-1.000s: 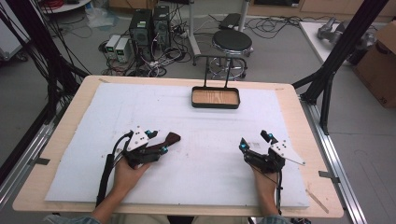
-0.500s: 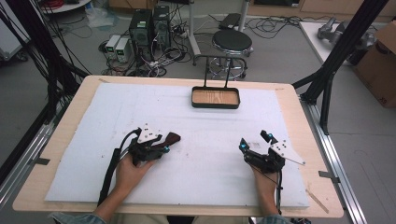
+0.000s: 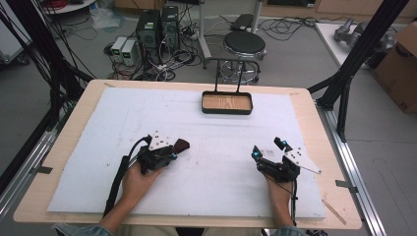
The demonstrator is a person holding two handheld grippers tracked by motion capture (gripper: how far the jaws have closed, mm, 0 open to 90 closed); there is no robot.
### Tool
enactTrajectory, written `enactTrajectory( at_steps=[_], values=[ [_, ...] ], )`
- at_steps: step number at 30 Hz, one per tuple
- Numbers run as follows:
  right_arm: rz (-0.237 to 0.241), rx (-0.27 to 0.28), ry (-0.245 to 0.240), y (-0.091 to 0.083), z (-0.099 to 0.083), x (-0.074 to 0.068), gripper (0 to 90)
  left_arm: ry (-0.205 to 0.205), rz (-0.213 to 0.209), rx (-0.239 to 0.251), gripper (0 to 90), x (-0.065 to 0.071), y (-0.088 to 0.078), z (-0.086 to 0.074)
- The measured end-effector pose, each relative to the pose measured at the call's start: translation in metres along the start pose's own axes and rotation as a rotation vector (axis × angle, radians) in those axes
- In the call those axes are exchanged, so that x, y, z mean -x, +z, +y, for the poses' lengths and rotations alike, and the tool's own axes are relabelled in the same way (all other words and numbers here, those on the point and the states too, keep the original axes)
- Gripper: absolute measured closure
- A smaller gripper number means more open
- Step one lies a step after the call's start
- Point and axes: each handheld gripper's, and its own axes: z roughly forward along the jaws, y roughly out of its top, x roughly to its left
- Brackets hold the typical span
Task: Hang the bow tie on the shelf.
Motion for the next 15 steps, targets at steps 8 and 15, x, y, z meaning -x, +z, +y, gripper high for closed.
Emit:
enactTrajectory(
  at_steps=[8,15],
  values=[
    [0.001,0.000,0.001,0.000,0.000,0.000,11.3,-0.055,-0.083,0.056,74.7,-0.008,-0.007,-0.001],
    [0.002,-0.003,0.004,0.000,0.000,0.000,11.2,-0.027,-0.095,0.168,74.7,-0.009,-0.020,0.003]
  ],
)
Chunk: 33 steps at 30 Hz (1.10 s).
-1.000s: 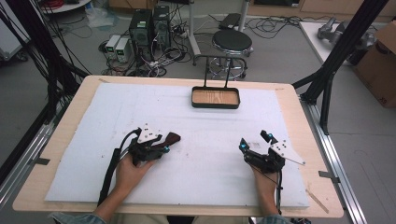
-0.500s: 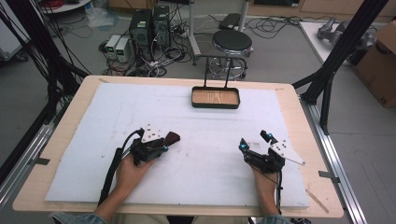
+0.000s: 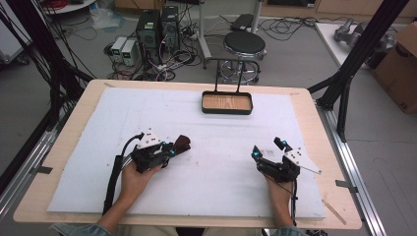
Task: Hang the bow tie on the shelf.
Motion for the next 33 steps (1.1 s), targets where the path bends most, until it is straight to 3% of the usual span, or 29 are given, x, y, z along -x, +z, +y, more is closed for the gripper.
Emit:
enactTrajectory(
  at_steps=[2,5,11,22,33],
  values=[
    [0.000,-0.002,0.003,0.000,0.000,0.000,11.3,0.003,-0.010,0.035,74.9,0.000,-0.004,0.003],
    [0.001,0.002,-0.001,0.000,0.000,0.000,11.3,0.017,-0.013,0.046,75.0,0.000,-0.006,0.007],
    [0.005,-0.002,0.006,0.000,0.000,0.000,11.3,-0.007,-0.016,0.076,75.5,-0.009,-0.003,0.019],
    [0.005,0.001,0.010,0.000,0.000,0.001,11.3,-0.062,-0.038,0.183,75.6,-0.037,0.011,0.067],
    [0.010,0.001,0.015,0.000,0.000,0.001,11.3,-0.078,-0.062,0.176,75.9,-0.059,0.033,0.108]
  ],
)
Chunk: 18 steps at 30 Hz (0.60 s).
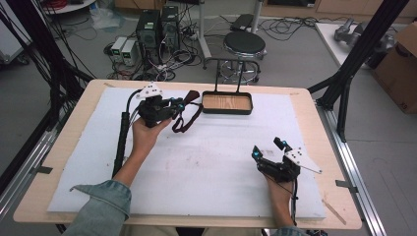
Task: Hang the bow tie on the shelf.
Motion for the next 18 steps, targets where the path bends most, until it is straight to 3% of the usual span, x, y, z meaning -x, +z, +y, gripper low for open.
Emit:
enactTrajectory(
  at_steps=[10,18],
  values=[
    [0.002,-0.002,0.001,0.000,0.000,0.000,11.3,-0.001,-0.008,0.026,75.8,-0.007,0.015,0.025],
    [0.003,-0.001,-0.001,0.001,0.000,0.000,11.3,0.028,-0.029,0.026,75.9,-0.013,0.024,0.038]
  ],
)
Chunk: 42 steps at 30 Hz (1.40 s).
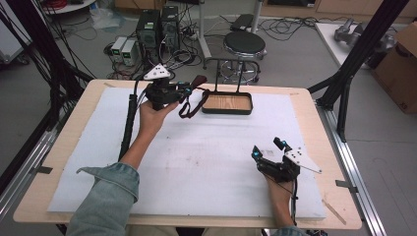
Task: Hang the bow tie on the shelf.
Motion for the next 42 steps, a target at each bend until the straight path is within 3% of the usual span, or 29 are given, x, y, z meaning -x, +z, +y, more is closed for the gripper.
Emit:
enactTrajectory(
  at_steps=[13,27,36,42],
  values=[
    [0.000,0.002,0.001,0.000,0.000,0.000,11.3,0.020,-0.016,0.019,75.9,-0.009,0.004,0.015],
    [0.001,0.002,0.004,0.000,0.000,0.000,11.3,-0.001,-0.012,-0.001,75.9,-0.025,0.017,0.034],
    [0.002,-0.001,0.007,0.000,0.000,0.000,11.3,0.000,-0.007,-0.004,75.9,-0.030,0.026,0.038],
    [0.003,-0.003,0.008,0.000,0.000,0.001,11.3,-0.022,0.005,-0.005,75.8,-0.035,0.031,0.042]
  ],
)
